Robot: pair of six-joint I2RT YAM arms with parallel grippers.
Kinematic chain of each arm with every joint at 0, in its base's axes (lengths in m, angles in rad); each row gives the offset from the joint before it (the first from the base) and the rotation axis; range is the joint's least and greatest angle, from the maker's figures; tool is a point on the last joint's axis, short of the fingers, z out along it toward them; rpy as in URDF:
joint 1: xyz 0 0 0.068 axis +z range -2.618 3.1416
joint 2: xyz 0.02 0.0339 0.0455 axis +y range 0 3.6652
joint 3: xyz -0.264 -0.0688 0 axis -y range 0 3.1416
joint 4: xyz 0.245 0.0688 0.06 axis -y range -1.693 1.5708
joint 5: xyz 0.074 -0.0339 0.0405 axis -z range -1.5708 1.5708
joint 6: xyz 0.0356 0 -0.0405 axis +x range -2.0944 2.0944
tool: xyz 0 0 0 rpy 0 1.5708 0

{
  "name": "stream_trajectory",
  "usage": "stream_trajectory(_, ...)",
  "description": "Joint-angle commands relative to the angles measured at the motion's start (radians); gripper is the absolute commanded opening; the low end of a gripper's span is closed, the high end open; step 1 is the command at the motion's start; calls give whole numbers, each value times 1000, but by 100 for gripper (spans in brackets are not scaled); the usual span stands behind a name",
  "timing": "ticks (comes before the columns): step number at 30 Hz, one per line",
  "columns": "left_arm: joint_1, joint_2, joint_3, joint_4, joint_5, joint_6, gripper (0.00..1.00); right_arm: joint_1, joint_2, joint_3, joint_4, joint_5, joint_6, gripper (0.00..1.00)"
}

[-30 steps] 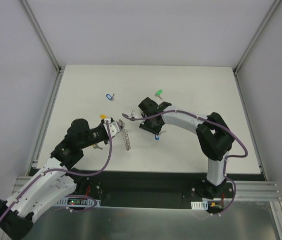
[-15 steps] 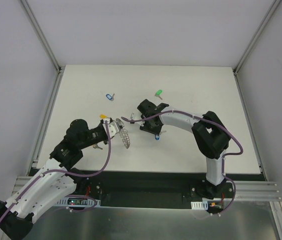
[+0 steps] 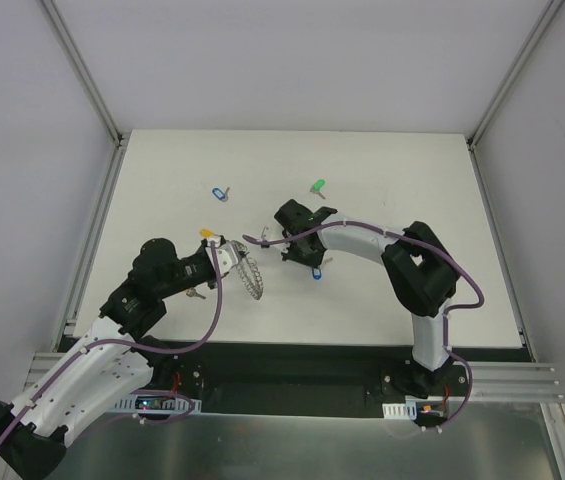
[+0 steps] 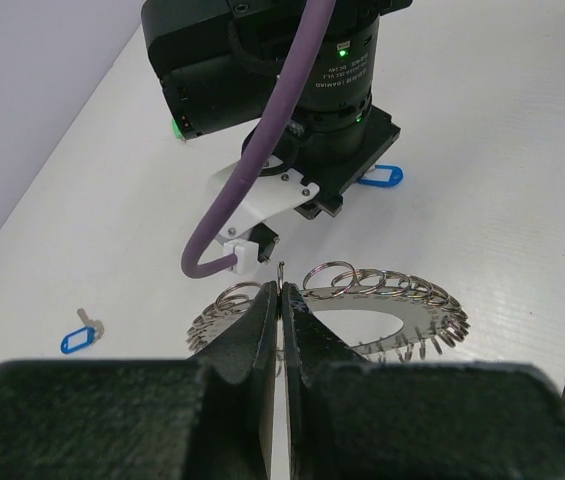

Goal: Put the keys on the keyring

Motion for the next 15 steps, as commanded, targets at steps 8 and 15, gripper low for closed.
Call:
stream_trajectory(8,5,-14,38,52,47,-23,0,-29,-132,-1,-21,-34,28,1)
stream_trajectory(15,5,18,79,52,103,-29,0,-76,-304,-56,-11,-149,84,1)
